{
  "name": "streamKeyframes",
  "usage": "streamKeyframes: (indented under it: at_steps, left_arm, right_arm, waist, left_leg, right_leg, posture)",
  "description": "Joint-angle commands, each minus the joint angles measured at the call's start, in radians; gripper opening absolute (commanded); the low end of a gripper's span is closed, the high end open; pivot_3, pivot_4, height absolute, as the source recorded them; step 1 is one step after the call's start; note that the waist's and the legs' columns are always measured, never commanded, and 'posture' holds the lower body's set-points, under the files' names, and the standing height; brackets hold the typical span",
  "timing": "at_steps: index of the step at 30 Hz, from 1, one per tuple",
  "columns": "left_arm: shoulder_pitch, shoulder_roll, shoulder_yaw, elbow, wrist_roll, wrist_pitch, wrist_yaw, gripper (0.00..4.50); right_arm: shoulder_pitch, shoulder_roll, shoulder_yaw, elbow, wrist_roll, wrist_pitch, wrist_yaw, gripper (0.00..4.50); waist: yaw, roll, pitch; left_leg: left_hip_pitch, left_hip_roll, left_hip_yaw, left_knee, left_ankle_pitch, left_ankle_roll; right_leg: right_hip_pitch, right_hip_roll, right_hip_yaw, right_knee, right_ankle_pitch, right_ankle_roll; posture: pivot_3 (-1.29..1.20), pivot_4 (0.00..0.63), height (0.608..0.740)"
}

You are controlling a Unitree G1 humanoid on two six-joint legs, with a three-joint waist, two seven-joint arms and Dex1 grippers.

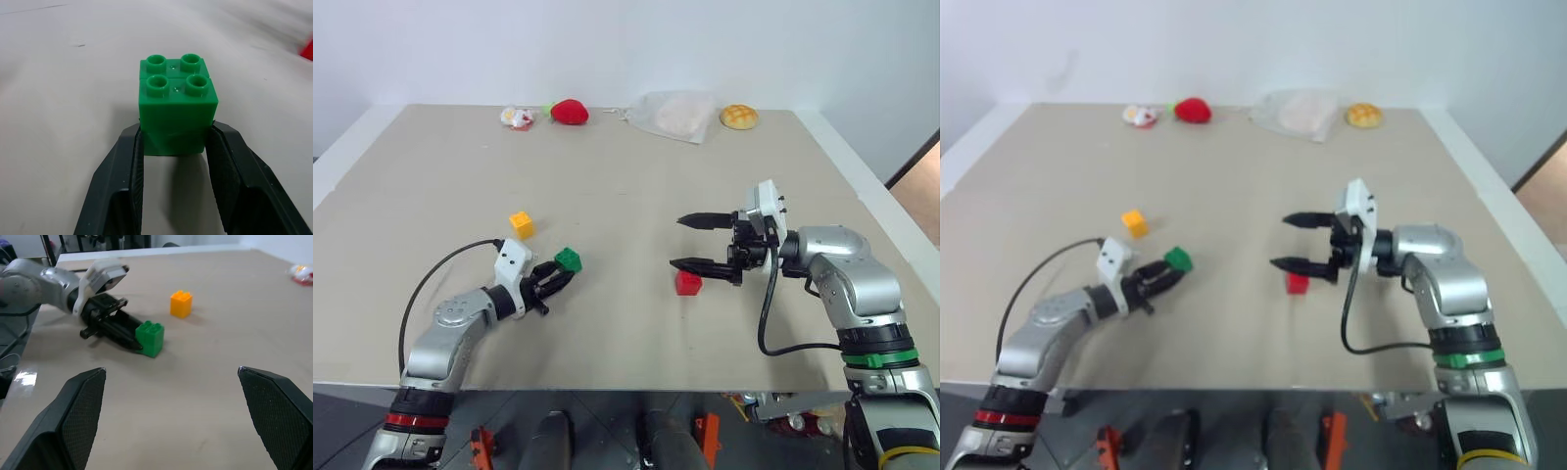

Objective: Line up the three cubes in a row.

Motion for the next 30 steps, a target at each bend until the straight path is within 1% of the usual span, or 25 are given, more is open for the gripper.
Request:
streamKeyframes:
  at_steps: [1,3,6,8,12,16,20,25,30]
  left_arm:
    - [-0.070,0.046,-0.058,0.017,0.007,-0.064,-0.162,1.27]
    - [-0.119,0.064,-0.090,0.062,0.018,-0.092,-0.239,1.27]
    - [-0.225,0.057,-0.142,0.183,0.043,-0.189,-0.373,1.27]
    - [-0.275,0.041,-0.163,0.251,0.045,-0.225,-0.436,1.27]
    - [-0.351,-0.015,-0.174,0.366,0.040,-0.252,-0.497,1.27]
    - [-0.412,-0.067,-0.199,0.500,0.091,-0.334,-0.531,1.27]
    - [-0.468,-0.126,-0.195,0.618,0.121,-0.401,-0.530,1.27]
    - [-0.505,-0.168,-0.216,0.714,0.193,-0.541,-0.529,1.27]
    - [-0.515,-0.188,-0.204,0.750,0.208,-0.560,-0.534,1.27]
  right_arm:
    - [0.012,-0.045,-0.005,-0.002,-0.014,-0.028,0.036,4.50]
    - [0.016,-0.059,-0.013,0.024,-0.019,-0.035,0.043,4.50]
    - [0.025,-0.081,-0.033,0.064,-0.029,-0.045,0.036,4.50]
    - [0.040,-0.094,-0.044,0.060,-0.027,-0.044,0.028,4.50]
    - [0.080,-0.109,-0.072,0.018,-0.013,-0.029,0.004,4.50]
    - [0.122,-0.123,-0.100,-0.033,0.002,-0.010,-0.025,4.50]
    - [0.145,-0.136,-0.127,-0.078,0.021,0.015,-0.046,4.50]
    - [0.154,-0.141,-0.140,-0.101,0.030,0.030,-0.068,4.50]
    - [0.154,-0.138,-0.136,-0.110,0.034,0.035,-0.081,4.50]
  waist:
    - [-0.001,0.000,0.000]
    - [-0.001,0.000,0.000]
    - [-0.001,0.000,0.000]
    - [-0.001,0.000,0.000]
    - [-0.001,0.000,0.000]
    - [-0.002,0.000,0.000]
    - [-0.002,0.000,0.000]
    - [-0.003,0.000,0.000]
    - [-0.003,0.000,0.000]
  left_leg:
    - [0.000,0.000,0.000,0.000,0.000,0.000]
    - [-0.001,0.000,0.000,0.000,0.000,0.000]
    - [-0.001,0.000,0.000,0.000,0.000,0.000]
    - [-0.001,0.000,0.000,0.000,0.000,0.000]
    - [-0.001,0.000,0.000,0.000,-0.001,0.001]
    - [-0.002,0.000,0.000,0.000,-0.001,0.001]
    - [-0.002,0.000,0.000,0.001,-0.001,0.001]
    - [-0.002,0.000,0.000,0.001,-0.001,0.001]
    - [-0.002,0.000,0.000,0.001,-0.001,0.001]
  right_leg:
    - [-0.001,0.000,0.000,0.000,0.000,0.000]
    - [-0.001,0.000,0.000,0.000,0.000,0.000]
    - [-0.001,0.001,0.000,0.000,0.000,0.000]
    - [-0.001,0.001,0.000,0.000,0.000,0.000]
    - [-0.001,0.001,0.000,0.000,0.000,0.001]
    - [-0.002,0.001,0.000,0.000,-0.001,0.001]
    - [-0.001,0.001,0.000,0.000,0.000,0.002]
    - [-0.001,0.001,0.001,0.000,0.000,0.002]
    - [-0.001,0.001,0.001,0.000,0.000,0.002]
  posture:
    - [0.00,0.150,0.740]
    - [0.00,0.150,0.740]
    - [0.00,0.150,0.740]
    - [0.00,0.150,0.740]
    - [0.00,0.150,0.740]
    - [0.00,0.150,0.740]
    - [0.00,0.150,0.740]
    - [0.00,0.150,0.740]
    - [0.00,0.150,0.740]
